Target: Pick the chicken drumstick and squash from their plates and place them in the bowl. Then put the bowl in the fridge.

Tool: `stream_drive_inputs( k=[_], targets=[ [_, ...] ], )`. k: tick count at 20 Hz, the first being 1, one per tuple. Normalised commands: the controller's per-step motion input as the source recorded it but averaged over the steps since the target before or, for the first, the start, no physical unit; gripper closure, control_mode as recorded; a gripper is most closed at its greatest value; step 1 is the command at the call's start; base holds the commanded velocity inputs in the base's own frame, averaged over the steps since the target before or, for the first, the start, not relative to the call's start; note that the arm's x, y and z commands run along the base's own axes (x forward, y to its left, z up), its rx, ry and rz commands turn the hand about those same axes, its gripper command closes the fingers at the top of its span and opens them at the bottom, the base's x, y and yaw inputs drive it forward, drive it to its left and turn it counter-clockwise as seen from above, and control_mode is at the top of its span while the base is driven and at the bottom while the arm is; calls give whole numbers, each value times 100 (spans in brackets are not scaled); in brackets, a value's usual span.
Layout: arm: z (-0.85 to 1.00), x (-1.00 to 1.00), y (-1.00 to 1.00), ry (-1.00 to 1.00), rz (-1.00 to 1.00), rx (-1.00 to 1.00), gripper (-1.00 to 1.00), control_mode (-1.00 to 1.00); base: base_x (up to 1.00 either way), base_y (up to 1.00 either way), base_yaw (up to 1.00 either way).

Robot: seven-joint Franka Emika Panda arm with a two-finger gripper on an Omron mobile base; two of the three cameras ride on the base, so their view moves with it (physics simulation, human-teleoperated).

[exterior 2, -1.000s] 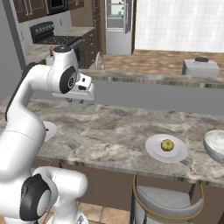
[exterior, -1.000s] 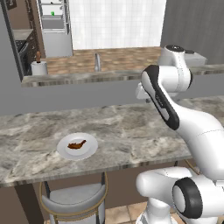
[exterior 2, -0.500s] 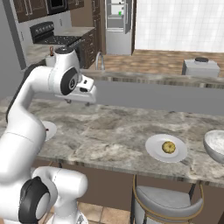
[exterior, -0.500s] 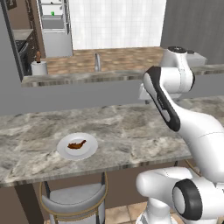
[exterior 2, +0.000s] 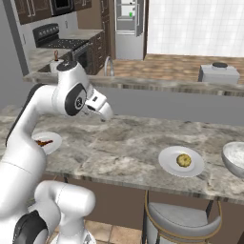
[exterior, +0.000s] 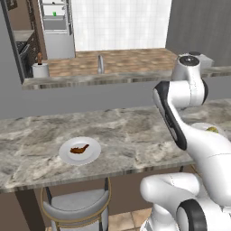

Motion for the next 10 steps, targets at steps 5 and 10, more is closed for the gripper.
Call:
stream_drive_inputs(
  k=[5, 10],
  targets=[
    [-20, -8, -22, 0, -67, 0, -100, -100, 0, 0, 0],
    [-9, -1, -32, 8, -52, 0, -100, -100, 0, 0, 0]
  ],
)
